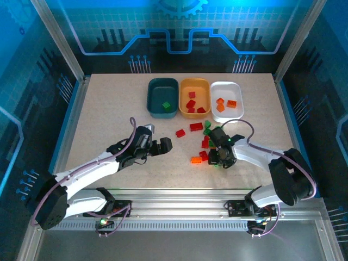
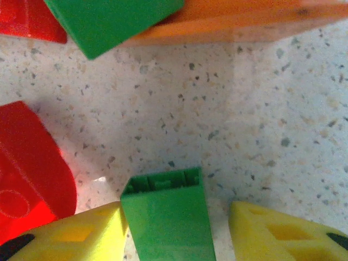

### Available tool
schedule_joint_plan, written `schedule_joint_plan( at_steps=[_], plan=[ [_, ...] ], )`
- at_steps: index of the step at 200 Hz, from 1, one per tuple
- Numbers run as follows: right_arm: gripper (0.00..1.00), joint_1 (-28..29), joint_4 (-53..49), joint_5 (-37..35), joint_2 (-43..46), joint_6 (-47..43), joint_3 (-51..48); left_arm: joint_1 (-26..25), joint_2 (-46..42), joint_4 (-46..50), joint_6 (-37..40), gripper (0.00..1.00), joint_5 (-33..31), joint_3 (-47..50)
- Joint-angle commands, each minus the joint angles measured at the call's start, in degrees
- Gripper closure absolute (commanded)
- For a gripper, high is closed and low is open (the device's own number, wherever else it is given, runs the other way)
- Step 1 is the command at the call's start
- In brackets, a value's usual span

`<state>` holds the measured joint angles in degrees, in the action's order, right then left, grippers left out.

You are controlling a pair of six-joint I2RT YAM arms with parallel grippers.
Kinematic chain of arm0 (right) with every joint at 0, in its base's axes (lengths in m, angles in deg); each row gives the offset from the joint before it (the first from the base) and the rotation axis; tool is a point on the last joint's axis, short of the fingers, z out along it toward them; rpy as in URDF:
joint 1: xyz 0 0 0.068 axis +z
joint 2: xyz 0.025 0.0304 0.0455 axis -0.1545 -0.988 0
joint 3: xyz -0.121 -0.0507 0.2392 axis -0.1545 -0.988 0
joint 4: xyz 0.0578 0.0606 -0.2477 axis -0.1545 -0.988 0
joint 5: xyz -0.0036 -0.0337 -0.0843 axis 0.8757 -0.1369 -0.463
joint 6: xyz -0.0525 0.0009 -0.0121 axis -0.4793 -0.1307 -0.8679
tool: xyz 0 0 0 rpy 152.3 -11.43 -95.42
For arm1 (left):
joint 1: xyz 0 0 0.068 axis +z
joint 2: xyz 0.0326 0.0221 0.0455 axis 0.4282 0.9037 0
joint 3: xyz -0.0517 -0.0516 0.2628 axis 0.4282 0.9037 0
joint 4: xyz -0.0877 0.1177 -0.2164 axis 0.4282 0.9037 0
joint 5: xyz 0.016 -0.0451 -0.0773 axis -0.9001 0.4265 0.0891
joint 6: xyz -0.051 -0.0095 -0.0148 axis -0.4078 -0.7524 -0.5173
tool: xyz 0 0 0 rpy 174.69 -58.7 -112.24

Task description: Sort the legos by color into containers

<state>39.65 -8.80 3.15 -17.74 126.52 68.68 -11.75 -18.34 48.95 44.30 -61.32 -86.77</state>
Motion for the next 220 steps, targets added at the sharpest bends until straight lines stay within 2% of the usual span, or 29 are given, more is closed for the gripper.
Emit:
schedule_joint_plan(
  at_steps=[1,16,39,69,93,117,139,164,188,211,220],
  plan=[
    [0.58,0.7,-0.5,-0.5,-1.5,-1.1,1.2,-0.2,-1.7,2.1,1.8,0.01,-1.5,-0.3],
    [0.67,1.3,-0.9,-1.8,-0.2,-0.6,1.2,-0.3,-2.3,3.1,2.4,0.01,-2.3,-0.5],
    [0.72,3.3,-3.8,-4.4,4.7,-0.1,3.7,1.7,-4.4,5.5,2.8,0.01,-3.1,-0.5],
    [0.73,6.3,-3.0,-4.9,6.2,-1.0,13.0,11.7,-10.4,7.0,0.0,0.01,1.1,1.9],
    [0.73,8.3,3.1,-2.7,-2.1,-4.9,23.4,20.1,-13.6,5.0,-6.1,0.01,6.4,5.3],
    [0.73,8.6,8.8,-2.2,-13.2,-8.6,35.1,25.3,-10.8,0.6,-10.2,0.01,15.4,8.1],
    [0.73,7.9,11.6,-1.6,-23.8,-12.2,46.3,26.0,-7.2,0.8,-9.6,0.01,19.8,7.2],
    [0.73,6.8,7.0,-0.9,-36.8,-14.4,62.2,26.0,-6.9,0.8,-8.7,0.01,21.8,7.0],
    [0.72,6.1,2.1,-1.2,-45.8,-15.0,73.7,26.0,-7.0,1.1,-7.4,0.01,23.5,6.4],
    [0.68,5.9,-1.9,-1.2,-50.3,-15.7,82.2,25.9,-7.6,0.7,-6.6,0.01,24.8,6.1],
    [0.61,5.7,-2.9,-1.1,-52.5,-15.8,84.8,25.9,-7.8,0.4,-6.5,0.01,25.0,6.1]
  ],
)
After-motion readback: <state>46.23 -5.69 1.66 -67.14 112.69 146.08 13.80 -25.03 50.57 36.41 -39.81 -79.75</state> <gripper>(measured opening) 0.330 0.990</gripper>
